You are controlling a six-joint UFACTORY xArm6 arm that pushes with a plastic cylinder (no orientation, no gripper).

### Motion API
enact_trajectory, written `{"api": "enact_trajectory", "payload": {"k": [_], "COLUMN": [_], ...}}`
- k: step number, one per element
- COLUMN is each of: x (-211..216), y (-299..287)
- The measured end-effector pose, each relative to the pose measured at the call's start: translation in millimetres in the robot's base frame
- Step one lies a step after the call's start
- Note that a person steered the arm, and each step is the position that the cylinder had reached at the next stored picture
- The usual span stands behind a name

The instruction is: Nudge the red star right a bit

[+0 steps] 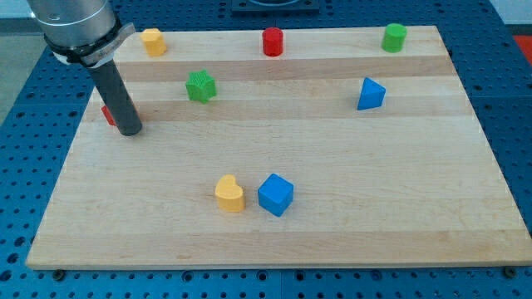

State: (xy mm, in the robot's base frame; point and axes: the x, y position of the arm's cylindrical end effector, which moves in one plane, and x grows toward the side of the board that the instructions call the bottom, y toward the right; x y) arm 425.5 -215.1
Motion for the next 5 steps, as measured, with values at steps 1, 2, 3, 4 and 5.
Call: {"api": "enact_trajectory", "payload": {"k": [1, 2, 3, 4, 5], "x": [35.5, 83.1, 128.9, 153.0, 145.5], "y": [26.2, 46.3, 55.0, 74.7, 109.9]}}
